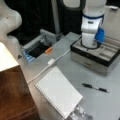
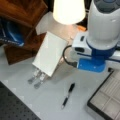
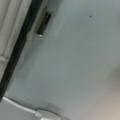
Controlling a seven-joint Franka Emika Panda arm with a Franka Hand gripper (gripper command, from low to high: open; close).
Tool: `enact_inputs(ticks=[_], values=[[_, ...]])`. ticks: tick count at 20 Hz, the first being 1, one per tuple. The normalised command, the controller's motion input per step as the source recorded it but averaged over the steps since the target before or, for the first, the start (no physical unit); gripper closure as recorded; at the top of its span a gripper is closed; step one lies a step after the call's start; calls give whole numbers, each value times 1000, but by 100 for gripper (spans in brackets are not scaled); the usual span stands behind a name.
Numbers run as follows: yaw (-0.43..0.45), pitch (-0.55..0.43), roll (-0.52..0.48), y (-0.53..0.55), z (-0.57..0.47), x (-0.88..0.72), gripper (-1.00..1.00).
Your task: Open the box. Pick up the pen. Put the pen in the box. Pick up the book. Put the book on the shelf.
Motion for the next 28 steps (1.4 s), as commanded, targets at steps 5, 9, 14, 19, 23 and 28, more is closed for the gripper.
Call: enact_inputs(ticks=[5, 9, 14, 19, 23, 28], values=[[395, -96, -149, -352, -284, 139, -100], [480, -125, -120, -243, -333, 164, -100], [425, -84, -85, -150, -242, 157, -100], [346, -41, -75, -113, -193, 176, -100], [305, -14, -113, -142, -204, 239, -100], [275, -13, -113, -129, -202, 275, -100]])
